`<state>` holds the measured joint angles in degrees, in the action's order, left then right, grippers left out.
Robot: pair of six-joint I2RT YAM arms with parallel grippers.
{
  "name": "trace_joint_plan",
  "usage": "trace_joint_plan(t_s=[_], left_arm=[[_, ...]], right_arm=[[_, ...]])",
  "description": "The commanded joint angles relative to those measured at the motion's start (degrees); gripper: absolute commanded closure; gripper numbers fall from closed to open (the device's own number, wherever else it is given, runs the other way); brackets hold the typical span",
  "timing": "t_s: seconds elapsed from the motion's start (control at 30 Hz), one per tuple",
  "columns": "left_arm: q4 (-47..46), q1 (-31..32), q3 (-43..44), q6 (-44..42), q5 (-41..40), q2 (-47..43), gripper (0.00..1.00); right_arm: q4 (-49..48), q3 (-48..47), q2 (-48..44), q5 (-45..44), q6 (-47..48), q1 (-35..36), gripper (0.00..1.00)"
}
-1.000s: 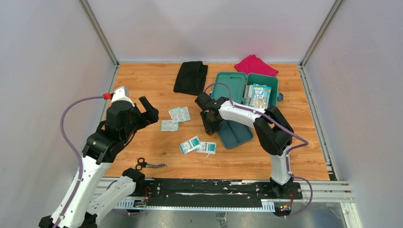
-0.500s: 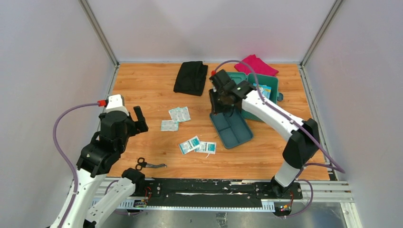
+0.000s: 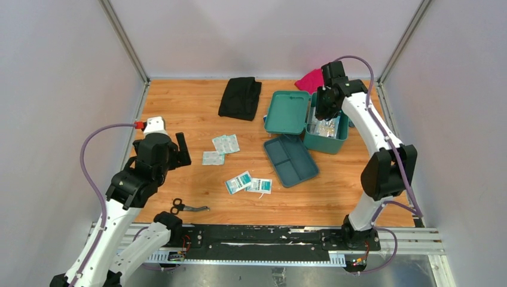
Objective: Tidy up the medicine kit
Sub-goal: Place the medical item at the medicine box.
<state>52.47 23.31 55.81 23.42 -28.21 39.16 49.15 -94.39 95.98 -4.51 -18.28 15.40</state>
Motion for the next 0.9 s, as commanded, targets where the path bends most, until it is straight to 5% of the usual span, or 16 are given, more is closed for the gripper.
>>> trace_joint_plan(t_s=[0.0, 0.3, 0.6, 0.87], left_arm=[[-0.12, -0.37, -0.23, 1.62, 0.16, 0.94, 0.00], [-1.14, -0.37, -0.60, 1.80, -1.59, 3.26, 0.00], [-1.66, -0.37, -0.51, 1.21, 0.47, 3.71, 0.00], [-1.99, -0.37, 1.12, 0.22, 4.76, 3.98, 0.00]], right_arm=[[2.45, -4.41, 6.24, -1.54, 3.06, -3.81, 0.74], [2.69, -5.62, 14.76, -1.33, 3.79, -5.03, 0.68], [3.56, -5.71, 12.70, -1.14, 3.58, -5.11, 0.42], [3.79, -3.77, 3.87, -1.82, 2.52, -5.11, 0.47]])
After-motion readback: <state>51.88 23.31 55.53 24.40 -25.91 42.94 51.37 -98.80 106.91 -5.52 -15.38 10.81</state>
